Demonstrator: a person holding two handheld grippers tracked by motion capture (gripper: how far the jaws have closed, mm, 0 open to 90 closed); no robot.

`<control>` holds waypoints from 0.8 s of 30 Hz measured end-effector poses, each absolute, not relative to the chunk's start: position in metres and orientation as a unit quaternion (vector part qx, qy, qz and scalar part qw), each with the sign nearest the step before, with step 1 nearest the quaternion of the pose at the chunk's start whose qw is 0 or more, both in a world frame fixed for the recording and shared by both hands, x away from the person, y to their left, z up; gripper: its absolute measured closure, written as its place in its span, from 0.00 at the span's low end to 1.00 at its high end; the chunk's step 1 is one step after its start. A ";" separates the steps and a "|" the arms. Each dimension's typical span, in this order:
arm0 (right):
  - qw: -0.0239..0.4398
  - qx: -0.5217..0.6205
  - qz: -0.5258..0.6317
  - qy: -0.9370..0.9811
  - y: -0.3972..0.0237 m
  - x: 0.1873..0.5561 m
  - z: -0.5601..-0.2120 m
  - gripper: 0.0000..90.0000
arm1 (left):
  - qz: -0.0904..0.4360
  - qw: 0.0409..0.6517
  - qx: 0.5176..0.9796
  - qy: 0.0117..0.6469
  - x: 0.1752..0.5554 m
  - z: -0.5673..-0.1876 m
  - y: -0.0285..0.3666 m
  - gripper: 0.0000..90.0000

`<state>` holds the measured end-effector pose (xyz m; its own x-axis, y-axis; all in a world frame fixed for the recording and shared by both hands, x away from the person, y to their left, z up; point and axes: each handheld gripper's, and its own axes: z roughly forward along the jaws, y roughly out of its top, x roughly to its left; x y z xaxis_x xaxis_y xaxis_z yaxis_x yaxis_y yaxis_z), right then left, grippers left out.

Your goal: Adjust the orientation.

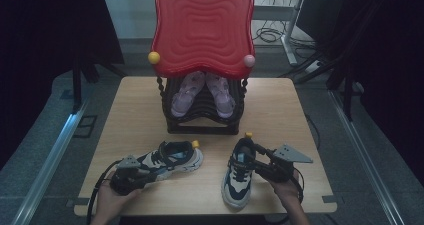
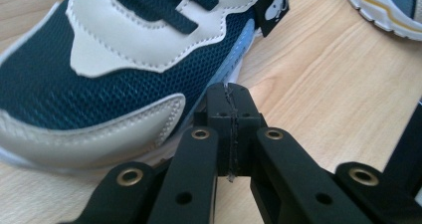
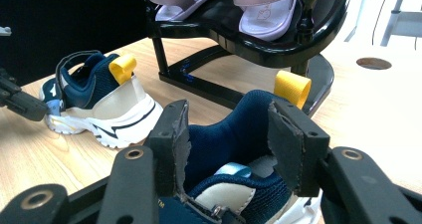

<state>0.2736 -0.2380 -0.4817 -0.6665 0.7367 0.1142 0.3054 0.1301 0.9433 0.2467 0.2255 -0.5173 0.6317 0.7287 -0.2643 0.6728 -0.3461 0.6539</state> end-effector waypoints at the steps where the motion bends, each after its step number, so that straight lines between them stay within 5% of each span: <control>1: 0.196 0.358 0.553 0.726 -0.238 0.274 -0.482 0.57 | 0.037 0.380 0.819 0.429 0.248 -0.518 0.227 0.99; 24: 0.191 0.358 0.549 0.731 -0.232 0.275 -0.485 0.57 | 0.047 0.370 0.801 0.469 0.286 -0.528 0.257 0.99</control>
<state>0.2747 -0.2323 -0.4850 -0.6713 0.7324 0.1139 0.3127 0.1405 0.9394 0.2857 0.2571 -0.5276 0.5567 0.7848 -0.2723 0.7159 -0.2869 0.6365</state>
